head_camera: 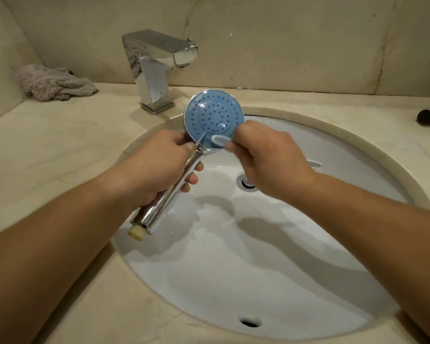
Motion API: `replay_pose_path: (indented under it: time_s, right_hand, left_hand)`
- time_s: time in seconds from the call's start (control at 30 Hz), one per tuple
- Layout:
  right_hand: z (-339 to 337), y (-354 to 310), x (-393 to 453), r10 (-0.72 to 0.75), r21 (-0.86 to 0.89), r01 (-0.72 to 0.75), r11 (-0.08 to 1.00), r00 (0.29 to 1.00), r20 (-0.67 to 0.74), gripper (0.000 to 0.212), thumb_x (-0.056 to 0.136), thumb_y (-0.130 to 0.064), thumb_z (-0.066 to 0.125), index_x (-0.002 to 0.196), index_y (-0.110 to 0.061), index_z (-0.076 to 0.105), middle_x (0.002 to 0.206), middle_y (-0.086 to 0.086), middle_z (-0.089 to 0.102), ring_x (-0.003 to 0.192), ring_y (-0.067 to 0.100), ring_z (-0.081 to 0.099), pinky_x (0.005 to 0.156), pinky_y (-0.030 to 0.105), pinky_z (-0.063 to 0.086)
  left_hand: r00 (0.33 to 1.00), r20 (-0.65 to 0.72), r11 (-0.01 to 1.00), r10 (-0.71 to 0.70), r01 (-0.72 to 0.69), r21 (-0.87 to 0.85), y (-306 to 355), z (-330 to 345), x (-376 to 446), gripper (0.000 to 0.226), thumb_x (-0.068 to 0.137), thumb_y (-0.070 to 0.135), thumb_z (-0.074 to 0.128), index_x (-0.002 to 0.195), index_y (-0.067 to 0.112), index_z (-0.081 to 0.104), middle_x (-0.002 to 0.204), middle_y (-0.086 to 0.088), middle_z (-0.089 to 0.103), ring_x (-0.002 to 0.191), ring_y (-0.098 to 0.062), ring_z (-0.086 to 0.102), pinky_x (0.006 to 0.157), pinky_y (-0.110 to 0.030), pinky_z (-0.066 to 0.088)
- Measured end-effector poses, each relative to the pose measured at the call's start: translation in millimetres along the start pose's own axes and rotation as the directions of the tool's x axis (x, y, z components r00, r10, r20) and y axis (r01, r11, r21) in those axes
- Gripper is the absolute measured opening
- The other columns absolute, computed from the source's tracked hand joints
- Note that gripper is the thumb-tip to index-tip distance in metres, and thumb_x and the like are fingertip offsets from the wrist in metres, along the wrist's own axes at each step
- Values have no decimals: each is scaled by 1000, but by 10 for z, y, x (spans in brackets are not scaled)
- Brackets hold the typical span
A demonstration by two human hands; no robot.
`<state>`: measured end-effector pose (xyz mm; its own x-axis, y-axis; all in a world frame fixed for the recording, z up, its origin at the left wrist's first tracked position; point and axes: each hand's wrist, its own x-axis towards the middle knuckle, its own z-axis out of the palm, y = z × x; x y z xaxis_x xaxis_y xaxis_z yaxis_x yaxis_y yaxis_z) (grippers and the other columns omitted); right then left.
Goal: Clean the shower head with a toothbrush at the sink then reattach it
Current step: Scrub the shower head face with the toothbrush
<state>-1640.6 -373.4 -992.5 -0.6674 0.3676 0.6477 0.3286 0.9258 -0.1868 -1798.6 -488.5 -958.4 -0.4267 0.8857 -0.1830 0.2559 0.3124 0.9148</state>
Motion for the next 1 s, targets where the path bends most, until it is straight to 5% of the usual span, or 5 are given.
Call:
replay_pose_path:
  time_s: [0.1, 0.27, 0.43, 0.73, 1.0]
  right_hand:
    - [-73, 186, 108, 176, 45, -172, 984, 980, -98, 28, 98, -28, 55, 78, -11, 49, 71, -4, 40, 60, 27, 37, 54, 32, 31]
    - [-2, 21, -17, 4, 40, -3, 999, 1000, -7, 33, 97, -33, 43, 83, -5, 55, 75, 3, 51, 61, 30, 46, 51, 34, 40]
    - [-28, 234, 94, 117, 34, -114, 993, 988, -99, 27, 98, -25, 52, 81, -4, 52, 72, 2, 45, 60, 28, 40, 51, 36, 37]
    - [-215, 170, 67, 168, 162, -176, 971, 984, 64, 21, 85, -29, 59, 81, -10, 49, 64, -4, 44, 57, 14, 36, 55, 24, 33]
    - [-95, 88, 439, 378, 61, -391, 918, 912, 158, 33, 91, -28, 58, 63, -21, 42, 56, -5, 43, 55, 15, 39, 49, 26, 28]
  left_hand:
    - [1000, -9, 1000, -3, 3, -15, 4, -17, -5, 25, 109, 16, 42, 105, 21, 66, 84, -10, 66, 57, -14, 59, 52, -28, 53]
    - [999, -32, 1000, 0, 0, 13, 14, -15, 2, 24, 109, 17, 43, 108, 22, 67, 86, -9, 70, 58, -13, 63, 54, -28, 56]
    - [1000, -28, 1000, -5, 6, 8, -11, -44, 7, 25, 109, 16, 43, 112, 20, 67, 85, -10, 69, 59, -14, 62, 55, -30, 56]
    - [995, 40, 996, -91, 91, -1, -45, 9, -37, 23, 109, 14, 43, 102, 13, 65, 86, -13, 67, 58, -17, 59, 53, -31, 52]
    - [992, 11, 990, -129, 129, -51, -91, -40, -1, 25, 110, 14, 41, 102, 11, 65, 84, -12, 65, 55, -16, 58, 50, -27, 52]
